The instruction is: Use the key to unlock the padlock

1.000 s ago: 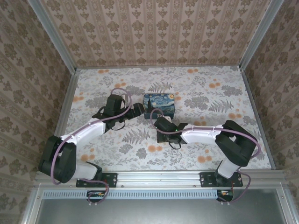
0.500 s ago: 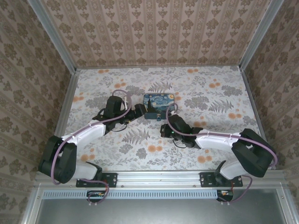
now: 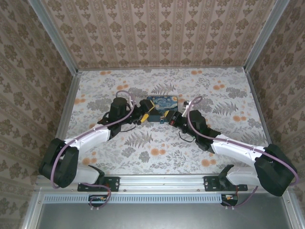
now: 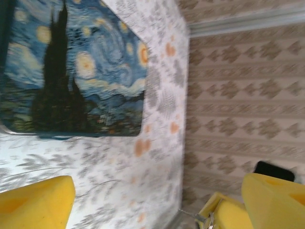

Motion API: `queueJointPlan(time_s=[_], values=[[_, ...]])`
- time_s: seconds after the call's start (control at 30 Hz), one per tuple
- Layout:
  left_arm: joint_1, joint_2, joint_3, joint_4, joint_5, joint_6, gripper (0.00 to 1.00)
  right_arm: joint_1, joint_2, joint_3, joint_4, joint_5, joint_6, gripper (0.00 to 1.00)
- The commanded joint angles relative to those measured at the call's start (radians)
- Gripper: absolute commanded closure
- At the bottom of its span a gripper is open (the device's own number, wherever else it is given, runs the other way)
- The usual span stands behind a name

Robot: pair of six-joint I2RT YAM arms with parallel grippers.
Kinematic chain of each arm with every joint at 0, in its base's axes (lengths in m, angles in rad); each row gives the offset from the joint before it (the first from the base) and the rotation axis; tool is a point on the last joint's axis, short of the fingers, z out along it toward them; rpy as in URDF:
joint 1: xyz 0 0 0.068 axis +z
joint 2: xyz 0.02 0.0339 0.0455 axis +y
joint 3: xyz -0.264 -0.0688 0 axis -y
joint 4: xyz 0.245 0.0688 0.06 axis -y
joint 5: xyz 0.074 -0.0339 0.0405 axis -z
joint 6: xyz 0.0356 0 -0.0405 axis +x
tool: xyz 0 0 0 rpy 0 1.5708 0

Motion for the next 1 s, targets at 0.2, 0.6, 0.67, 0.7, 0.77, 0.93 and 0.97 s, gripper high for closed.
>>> queueJointPlan(time_s=[0.2,0.6,0.67,0.7,0.77,0.93,0.97], values=[[-0.053,0.091,-0.052,0.433,-0.113,-0.407,0.24,0.002,0.037,0.087,0.182,0.031,0.098,1.00],[-0.118,0.234,-0.060,0.758,-0.226,-0.617,0.26,0.035,0.129,0.137,0.220,0.047,0.124,1.00],[-0.125,0.247,-0.060,0.784,-0.237,-0.628,0.26,0.037,0.138,0.129,0.230,0.055,0.133,1.00],[-0.127,0.251,-0.060,0.793,-0.240,-0.632,0.26,0.039,0.143,0.125,0.239,0.059,0.135,1.00],[-0.133,0.257,-0.064,0.812,-0.250,-0.642,0.26,0.039,0.152,0.120,0.246,0.064,0.141,1.00],[-0.148,0.267,-0.068,0.856,-0.258,-0.666,0.26,0.040,0.159,0.114,0.262,0.079,0.145,1.00],[-0.152,0.268,-0.070,0.864,-0.261,-0.669,0.27,0.040,0.173,0.114,0.262,0.081,0.146,1.00]])
